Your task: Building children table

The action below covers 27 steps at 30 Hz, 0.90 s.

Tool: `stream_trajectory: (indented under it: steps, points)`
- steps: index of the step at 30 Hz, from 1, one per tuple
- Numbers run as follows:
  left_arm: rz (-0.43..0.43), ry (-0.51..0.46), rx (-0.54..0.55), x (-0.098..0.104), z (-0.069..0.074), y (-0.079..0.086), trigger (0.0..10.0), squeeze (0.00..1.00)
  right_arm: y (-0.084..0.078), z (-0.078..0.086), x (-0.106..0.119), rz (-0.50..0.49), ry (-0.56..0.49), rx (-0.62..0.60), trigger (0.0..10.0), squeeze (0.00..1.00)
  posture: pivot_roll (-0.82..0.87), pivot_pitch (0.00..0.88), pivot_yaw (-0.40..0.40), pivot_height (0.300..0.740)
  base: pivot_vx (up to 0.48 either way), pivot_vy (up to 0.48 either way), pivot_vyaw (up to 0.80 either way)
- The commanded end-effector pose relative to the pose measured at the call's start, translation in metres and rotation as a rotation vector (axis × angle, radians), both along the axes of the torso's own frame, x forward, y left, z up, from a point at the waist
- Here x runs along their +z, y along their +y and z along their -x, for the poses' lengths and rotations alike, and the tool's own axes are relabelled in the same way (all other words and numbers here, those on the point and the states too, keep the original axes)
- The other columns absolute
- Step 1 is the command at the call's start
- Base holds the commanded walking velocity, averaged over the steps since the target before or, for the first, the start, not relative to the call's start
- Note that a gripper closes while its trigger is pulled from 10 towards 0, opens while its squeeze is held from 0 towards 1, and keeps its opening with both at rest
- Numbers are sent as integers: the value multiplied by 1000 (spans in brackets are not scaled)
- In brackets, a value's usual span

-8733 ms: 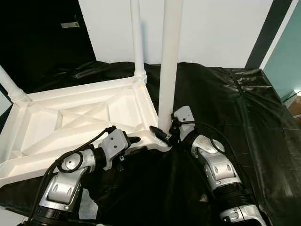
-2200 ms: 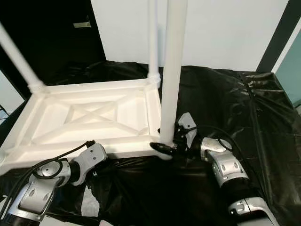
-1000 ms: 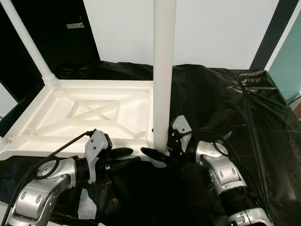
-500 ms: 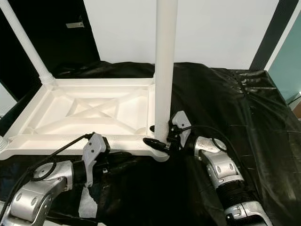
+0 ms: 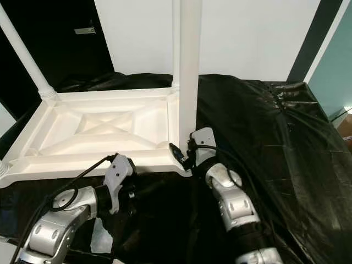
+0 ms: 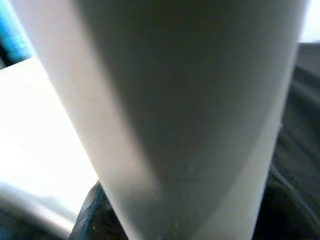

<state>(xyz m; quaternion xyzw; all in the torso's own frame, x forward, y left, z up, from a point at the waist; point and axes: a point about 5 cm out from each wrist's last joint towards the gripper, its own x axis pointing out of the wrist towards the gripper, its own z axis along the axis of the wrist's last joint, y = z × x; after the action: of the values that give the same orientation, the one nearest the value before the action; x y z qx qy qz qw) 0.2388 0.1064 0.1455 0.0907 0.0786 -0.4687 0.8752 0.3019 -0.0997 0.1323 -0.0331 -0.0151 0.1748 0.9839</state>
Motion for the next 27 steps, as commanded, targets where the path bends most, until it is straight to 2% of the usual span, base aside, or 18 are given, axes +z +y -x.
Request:
stream_trajectory:
  steps: [1, 4, 9, 14, 15, 16, 21, 23, 26, 27]
  points:
    - [-6, -30, 20, 1, -2, -2, 10000, 0, -6, 3, -10, -10, 50, -193, 10000, 0, -12, 0, -6, 740, 0, 0, 0]
    - [-14, -32, 10, 1, -2, -5, 10000, 0, 2, 10, -11, -65, 68, -284, 10000, 0, -12, 0, -7, 740, 0, 0, 0]
    - [-18, -60, 14, 1, -3, -5, 10000, 0, 12, 17, -8, -69, 45, -236, 10000, 0, -26, 0, -1, 740, 0, 0, 0]
    - [-29, -93, 23, 2, -4, -5, 10000, 0, 8, 18, -4, -70, 12, -256, 10000, 0, -29, 0, -1, 740, 0, 0, 0]
    - [-35, -109, 30, 2, -6, -5, 10000, 0, 5, 18, -1, -66, -5, -256, 10000, 922, -32, 0, -4, 740, 0, 0, 0]
    - [-38, -119, 35, 3, -7, -5, 10000, 0, 3, 19, 1, -69, -22, -250, 10000, 1000, -34, 0, -5, 740, 0, 0, 0]
    - [-40, -140, 45, 4, -8, -5, 10000, 0, -3, 21, 8, -82, -66, -234, 10000, 1000, -37, 0, -8, 740, 0, 0, 0]
    - [-42, -164, 44, 5, -8, -6, 10000, 0, -18, 24, 11, -68, -99, -208, 10000, 1000, -41, 0, -9, 740, 0, 0, 0]
    - [-41, -169, 42, 5, -8, -7, 10000, 0, -23, 25, 11, -76, -96, -183, 10000, 1000, -38, 0, -12, 740, 0, 0, 0]
    - [-40, -171, 40, 5, -7, -7, 10000, 0, -26, 26, 12, -81, -97, -142, 10000, 1000, -36, 0, -13, 740, 0, 0, 0]
